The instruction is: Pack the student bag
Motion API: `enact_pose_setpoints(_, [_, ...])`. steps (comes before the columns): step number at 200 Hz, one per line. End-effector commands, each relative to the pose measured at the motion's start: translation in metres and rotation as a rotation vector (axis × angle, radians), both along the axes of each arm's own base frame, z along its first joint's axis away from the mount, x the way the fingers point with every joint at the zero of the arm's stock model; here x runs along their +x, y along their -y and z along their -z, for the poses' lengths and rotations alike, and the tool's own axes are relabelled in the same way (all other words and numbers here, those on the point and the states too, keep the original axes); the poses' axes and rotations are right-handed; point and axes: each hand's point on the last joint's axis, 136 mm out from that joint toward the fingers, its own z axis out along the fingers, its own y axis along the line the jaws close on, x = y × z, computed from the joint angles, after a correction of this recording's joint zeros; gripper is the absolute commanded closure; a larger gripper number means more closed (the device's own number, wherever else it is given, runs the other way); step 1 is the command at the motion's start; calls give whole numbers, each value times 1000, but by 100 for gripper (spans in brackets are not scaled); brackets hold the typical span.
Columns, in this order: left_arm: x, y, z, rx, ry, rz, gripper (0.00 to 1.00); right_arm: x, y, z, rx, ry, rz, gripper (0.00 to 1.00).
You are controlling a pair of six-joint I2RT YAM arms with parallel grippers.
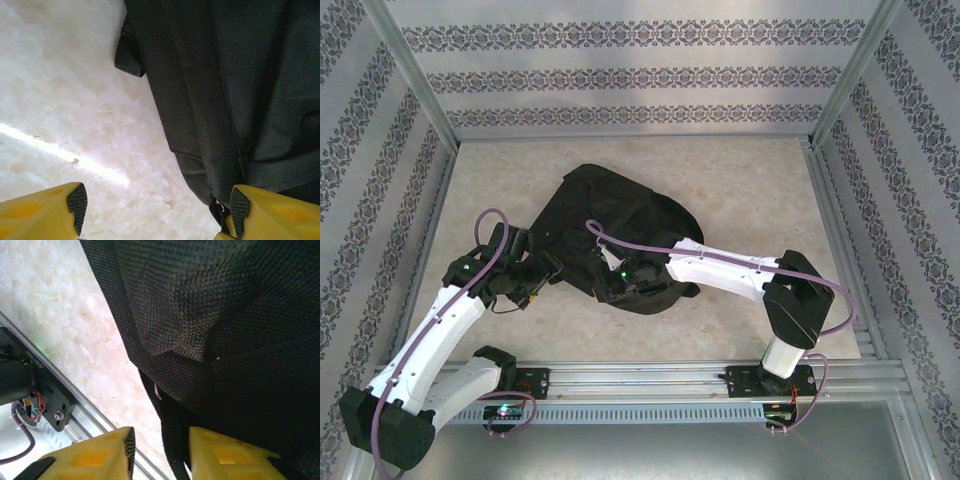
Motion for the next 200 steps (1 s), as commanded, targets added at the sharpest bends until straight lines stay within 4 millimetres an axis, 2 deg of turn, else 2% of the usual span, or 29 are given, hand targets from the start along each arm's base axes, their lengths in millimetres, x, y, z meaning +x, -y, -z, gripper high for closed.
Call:
enact_pose_setpoints(1, [3,0,4,-39,12,-39,25,0,-4,-2,19,-16,-15,72])
enact_pose_setpoints(38, [9,4,19,-68,14,-68,23,3,1,5,-18,-3,-22,80])
enact_pose_setpoints(67, [23,9,26,-96,44,-80,22,8,4,5,-29,8,-20,87])
enact_pose_setpoints(102, [43,18,26,-141,114,-76,22,8,5,5,-31,-1,-33,98])
enact_pose_setpoints(135, [55,25,25,-162,160,-60,26,10,3,2,-15,-12,-40,99])
enact_pose_setpoints(170, [67,27,37,-158,165,-63,37,11,-1,1,-6,-23,-45,100])
enact_pose_setpoints(200, [79,27,45,-129,159,-68,40,9,2,-1,-18,-39,-61,100])
